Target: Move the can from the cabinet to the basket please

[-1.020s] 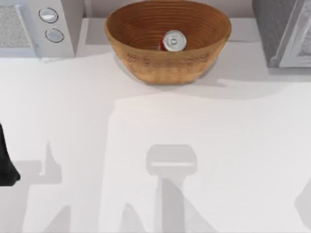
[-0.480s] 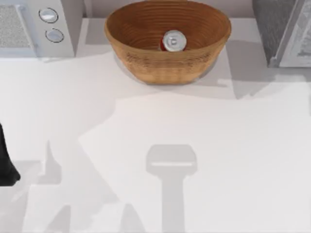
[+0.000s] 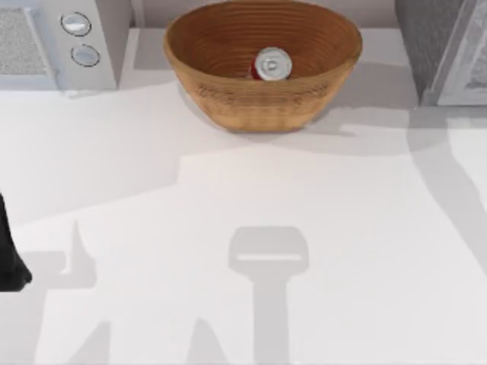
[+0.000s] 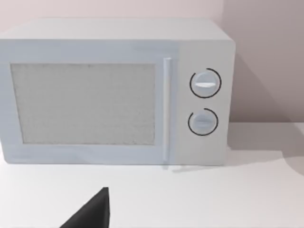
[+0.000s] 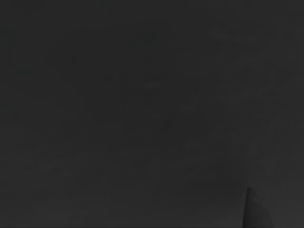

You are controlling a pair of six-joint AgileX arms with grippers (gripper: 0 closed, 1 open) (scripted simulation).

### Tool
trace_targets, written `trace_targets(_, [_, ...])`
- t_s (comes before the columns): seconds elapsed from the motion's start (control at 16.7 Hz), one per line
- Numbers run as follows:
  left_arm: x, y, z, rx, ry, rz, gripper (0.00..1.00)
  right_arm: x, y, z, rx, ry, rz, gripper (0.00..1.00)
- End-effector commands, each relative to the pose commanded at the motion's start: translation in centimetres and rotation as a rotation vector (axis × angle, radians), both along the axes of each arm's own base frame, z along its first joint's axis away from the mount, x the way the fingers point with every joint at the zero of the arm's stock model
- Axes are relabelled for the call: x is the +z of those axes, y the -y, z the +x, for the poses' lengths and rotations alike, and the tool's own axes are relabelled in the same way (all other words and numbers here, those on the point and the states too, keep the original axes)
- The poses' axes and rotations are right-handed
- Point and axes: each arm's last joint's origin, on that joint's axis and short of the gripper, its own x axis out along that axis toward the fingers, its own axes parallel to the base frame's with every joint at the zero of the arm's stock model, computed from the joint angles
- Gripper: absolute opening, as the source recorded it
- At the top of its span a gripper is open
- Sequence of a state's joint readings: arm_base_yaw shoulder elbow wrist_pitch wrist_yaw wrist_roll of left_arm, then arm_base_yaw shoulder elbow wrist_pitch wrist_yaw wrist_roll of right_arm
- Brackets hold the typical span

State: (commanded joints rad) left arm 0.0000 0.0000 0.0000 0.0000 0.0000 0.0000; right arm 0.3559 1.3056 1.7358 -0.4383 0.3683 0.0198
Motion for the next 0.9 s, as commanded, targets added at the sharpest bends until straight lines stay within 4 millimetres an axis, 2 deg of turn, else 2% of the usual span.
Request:
trace_targets(0.12, [0.0, 0.0, 0.0, 0.000, 0.000, 0.000, 1.00, -0.1, -1.2, -0.7, 0.001, 0.000, -0.001, 1.00])
trace_targets(0.24, [0.0, 0.0, 0.0, 0.000, 0.000, 0.000, 1.00, -0.1, -1.6, -1.1, 0.001, 0.000, -0.001, 1.00])
trace_targets(0.42, [0.0, 0.0, 0.0, 0.000, 0.000, 0.000, 1.00, -0.1, -1.6, -1.1, 0.001, 0.000, -0.001, 1.00])
trace_targets(0.48, [0.0, 0.0, 0.0, 0.000, 0.000, 0.000, 1.00, 0.5, -0.7, -1.8, -0.035, 0.020, -0.002, 1.00])
trace_targets(0.54, [0.0, 0.0, 0.0, 0.000, 0.000, 0.000, 1.00, 0.5, -0.7, -1.7, -0.034, 0.022, -0.001, 1.00])
trace_targets(0.66, [0.0, 0.0, 0.0, 0.000, 0.000, 0.000, 1.00, 0.7, -0.7, -0.7, -0.035, 0.025, -0.001, 1.00])
trace_targets(0.9, [0.0, 0.0, 0.0, 0.000, 0.000, 0.000, 1.00, 0.4, -0.8, 2.7, -0.035, 0.015, -0.005, 1.00])
